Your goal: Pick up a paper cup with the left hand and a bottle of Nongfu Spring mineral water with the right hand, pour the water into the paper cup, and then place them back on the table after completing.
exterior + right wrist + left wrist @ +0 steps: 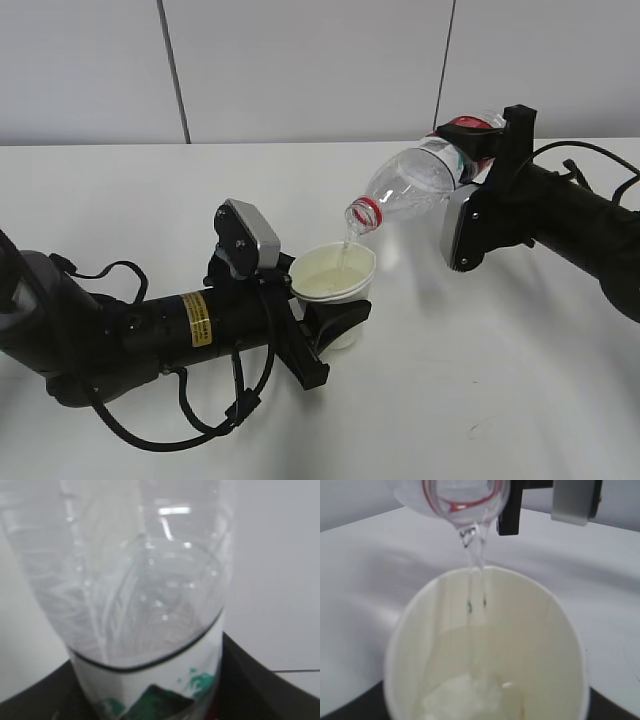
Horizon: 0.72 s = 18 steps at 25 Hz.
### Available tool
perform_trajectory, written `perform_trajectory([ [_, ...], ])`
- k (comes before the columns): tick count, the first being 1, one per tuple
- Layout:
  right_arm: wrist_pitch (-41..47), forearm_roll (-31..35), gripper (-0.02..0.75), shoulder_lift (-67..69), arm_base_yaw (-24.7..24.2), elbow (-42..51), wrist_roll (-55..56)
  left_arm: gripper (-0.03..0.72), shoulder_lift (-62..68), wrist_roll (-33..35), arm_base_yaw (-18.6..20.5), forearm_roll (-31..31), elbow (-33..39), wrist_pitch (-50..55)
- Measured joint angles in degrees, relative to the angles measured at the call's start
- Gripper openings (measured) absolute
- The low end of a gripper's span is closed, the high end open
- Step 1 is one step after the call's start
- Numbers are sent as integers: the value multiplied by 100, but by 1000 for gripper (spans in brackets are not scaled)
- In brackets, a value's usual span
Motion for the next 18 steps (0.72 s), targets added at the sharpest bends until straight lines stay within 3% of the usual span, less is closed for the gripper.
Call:
perform_trajectory([
  [18,-10,0,422,0,0,11,663,386,0,0,0,-52,0,4],
])
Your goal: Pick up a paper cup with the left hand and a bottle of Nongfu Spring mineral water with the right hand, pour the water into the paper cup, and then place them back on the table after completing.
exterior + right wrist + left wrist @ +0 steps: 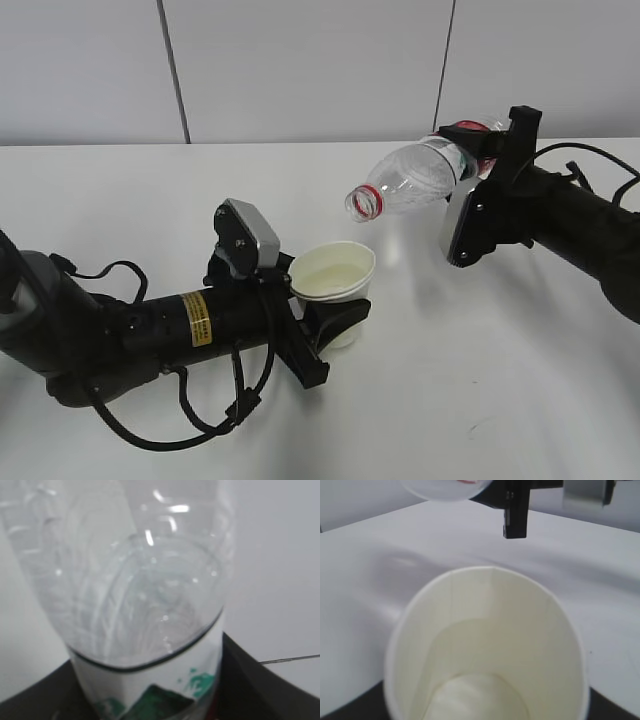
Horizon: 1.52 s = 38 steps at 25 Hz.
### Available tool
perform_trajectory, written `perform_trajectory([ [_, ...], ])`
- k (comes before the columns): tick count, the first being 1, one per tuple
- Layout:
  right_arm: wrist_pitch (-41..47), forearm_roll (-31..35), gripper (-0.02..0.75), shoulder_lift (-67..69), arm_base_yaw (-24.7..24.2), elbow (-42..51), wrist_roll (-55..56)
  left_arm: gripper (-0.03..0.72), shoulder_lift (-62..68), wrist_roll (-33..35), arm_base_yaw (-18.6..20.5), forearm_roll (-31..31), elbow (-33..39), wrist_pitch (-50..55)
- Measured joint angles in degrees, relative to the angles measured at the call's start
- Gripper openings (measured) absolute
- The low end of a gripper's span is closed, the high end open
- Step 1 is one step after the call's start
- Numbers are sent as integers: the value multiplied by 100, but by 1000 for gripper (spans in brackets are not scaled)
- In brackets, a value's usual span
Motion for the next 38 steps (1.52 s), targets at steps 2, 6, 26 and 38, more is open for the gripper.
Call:
perform_trajectory([
  [2,0,0,422,0,0,9,175,386,0,0,0,-28,0,0],
  [6,0,0,422,0,0,9,582,386,0,0,0,-59,0,0],
  [26,0,382,422,0,0,295,4996,386,0,0,0,-266,0,2],
  [38,0,382,422,0,0,455,7484,386,0,0,0,-690,0,2],
])
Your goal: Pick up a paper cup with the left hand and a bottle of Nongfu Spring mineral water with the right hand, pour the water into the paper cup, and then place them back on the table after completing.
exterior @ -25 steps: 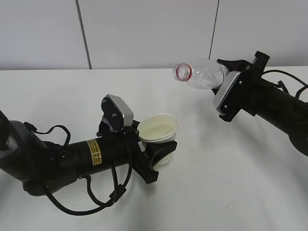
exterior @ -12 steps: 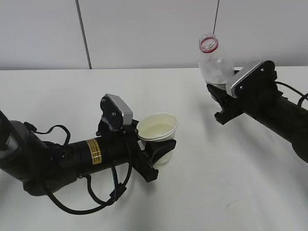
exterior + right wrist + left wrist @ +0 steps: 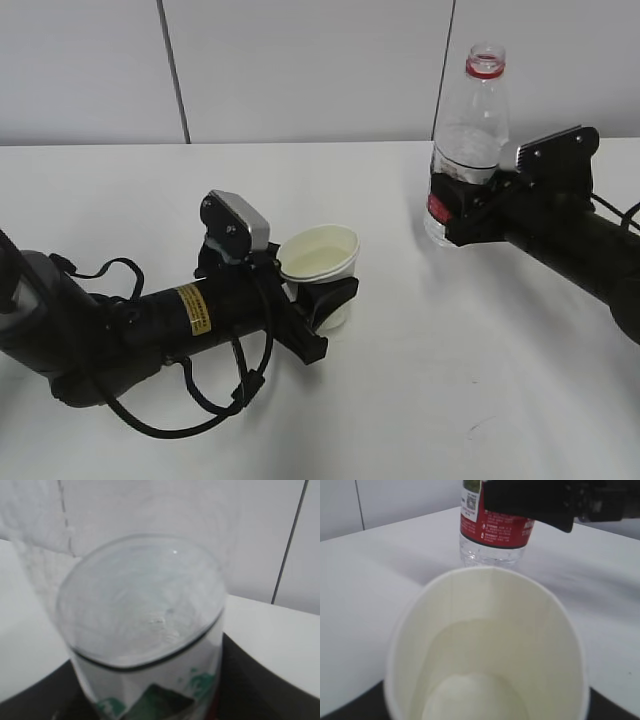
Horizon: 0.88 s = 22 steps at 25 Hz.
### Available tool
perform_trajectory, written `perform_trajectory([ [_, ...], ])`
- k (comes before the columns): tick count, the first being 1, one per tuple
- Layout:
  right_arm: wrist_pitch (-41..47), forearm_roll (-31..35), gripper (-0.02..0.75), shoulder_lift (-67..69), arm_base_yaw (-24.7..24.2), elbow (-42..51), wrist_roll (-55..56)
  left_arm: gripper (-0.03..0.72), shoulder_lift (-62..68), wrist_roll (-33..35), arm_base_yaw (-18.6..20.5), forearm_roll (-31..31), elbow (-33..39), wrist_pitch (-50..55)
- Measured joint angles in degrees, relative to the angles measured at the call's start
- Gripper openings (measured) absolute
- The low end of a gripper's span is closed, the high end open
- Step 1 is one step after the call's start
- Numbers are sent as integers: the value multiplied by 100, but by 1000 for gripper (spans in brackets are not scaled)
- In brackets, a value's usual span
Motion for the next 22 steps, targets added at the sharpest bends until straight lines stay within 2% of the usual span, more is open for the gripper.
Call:
perform_trajectory([
  [8,0,0,422,0,0,170,146,386,0,0,226,-109,0,5],
  [22,0,0,422,0,0,170,547,386,0,0,1523,-135,0,67],
])
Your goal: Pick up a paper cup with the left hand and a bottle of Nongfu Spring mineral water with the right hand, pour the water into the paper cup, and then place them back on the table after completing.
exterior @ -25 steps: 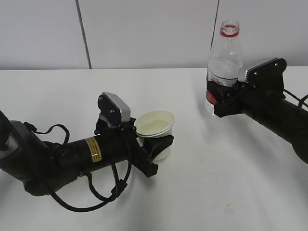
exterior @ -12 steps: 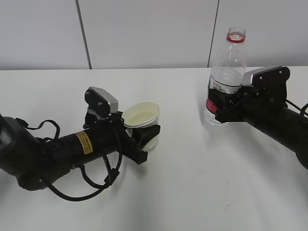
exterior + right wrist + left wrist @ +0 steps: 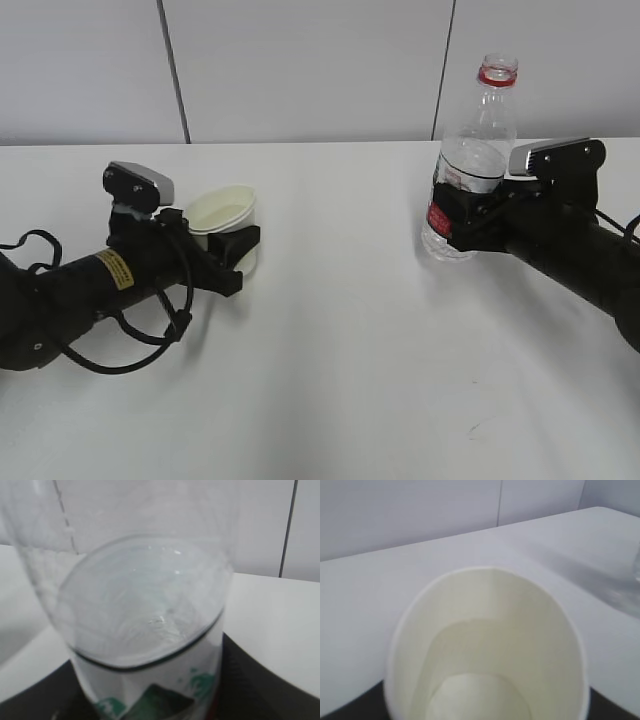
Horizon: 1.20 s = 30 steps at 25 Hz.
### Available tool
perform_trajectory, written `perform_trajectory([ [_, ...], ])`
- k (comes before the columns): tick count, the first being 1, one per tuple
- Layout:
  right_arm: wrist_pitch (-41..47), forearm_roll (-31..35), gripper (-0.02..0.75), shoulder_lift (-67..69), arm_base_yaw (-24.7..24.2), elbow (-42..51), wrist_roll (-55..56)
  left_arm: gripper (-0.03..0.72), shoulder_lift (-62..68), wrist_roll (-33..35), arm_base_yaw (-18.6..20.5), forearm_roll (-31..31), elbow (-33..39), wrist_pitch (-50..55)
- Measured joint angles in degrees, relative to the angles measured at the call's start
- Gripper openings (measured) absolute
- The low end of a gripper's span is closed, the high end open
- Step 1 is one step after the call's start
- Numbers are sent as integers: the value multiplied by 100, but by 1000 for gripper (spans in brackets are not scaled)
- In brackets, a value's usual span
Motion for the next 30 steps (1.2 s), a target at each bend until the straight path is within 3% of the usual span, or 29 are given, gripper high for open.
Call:
perform_trajectory([
  [9,0,0,422,0,0,0,9,386,0,486,462,-212,0,227],
  [17,0,8,421,0,0,0,9,386,0,740,710,-785,0,227],
  [30,0,8,422,0,0,0,9,386,230,747,744,-955,0,55],
])
